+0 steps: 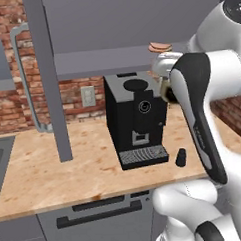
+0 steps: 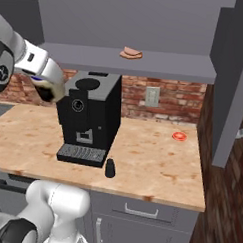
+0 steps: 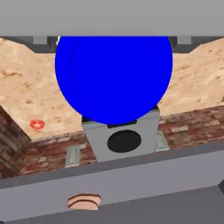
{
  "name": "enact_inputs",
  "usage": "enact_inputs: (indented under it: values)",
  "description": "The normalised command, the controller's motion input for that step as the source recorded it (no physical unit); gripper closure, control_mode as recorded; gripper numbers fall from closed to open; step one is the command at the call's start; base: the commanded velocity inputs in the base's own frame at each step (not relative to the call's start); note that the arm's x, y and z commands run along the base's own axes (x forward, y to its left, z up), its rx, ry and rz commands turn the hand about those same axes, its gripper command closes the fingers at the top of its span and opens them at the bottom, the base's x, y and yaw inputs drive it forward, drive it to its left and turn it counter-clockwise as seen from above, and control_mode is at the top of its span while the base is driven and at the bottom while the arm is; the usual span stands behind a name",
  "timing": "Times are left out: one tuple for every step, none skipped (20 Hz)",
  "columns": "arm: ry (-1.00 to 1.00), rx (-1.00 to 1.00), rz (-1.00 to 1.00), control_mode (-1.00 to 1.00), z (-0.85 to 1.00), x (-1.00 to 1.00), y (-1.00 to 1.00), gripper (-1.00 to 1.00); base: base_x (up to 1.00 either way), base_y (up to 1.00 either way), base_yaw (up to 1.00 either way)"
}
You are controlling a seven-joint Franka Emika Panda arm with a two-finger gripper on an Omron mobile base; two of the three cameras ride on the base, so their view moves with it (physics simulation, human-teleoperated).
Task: Pick the shaker and mayonnaise from the counter and place them in the cabinet.
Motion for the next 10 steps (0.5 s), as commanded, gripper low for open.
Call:
enact_inputs:
  values:
    - [-0.12,0.06,-0.09,-1.00,0.59,0.00,0.00,1.00,0.00,0.00,0.00]
    - [-0.11,0.07,-0.08,-1.00,0.51,0.00,0.00,1.00,0.00,0.00,0.00]
    - [-0.10,0.07,-0.07,-1.00,0.49,0.04,0.00,1.00,0.00,0.00,0.00]
    - [-0.12,0.05,-0.04,-1.00,0.48,0.09,0.00,1.00,0.00,0.00,0.00]
    - [-0.12,0.08,-0.01,-1.00,0.44,0.14,0.00,1.00,0.00,0.00,0.00]
    - [-0.10,0.09,0.00,-1.00,0.38,0.18,0.00,1.00,0.00,0.00,0.00]
    - [-0.09,0.09,0.00,-1.00,0.31,0.21,0.00,1.00,0.00,0.00,0.00]
    - [-0.07,0.10,0.00,-1.00,0.21,0.24,0.00,1.00,0.00,0.00,0.00]
    - [-0.07,0.09,0.00,-1.00,0.14,0.28,0.00,1.00,0.00,0.00,0.00]
    - [-0.07,0.07,0.00,-1.00,0.09,0.32,0.00,1.00,0.00,0.00,0.00]
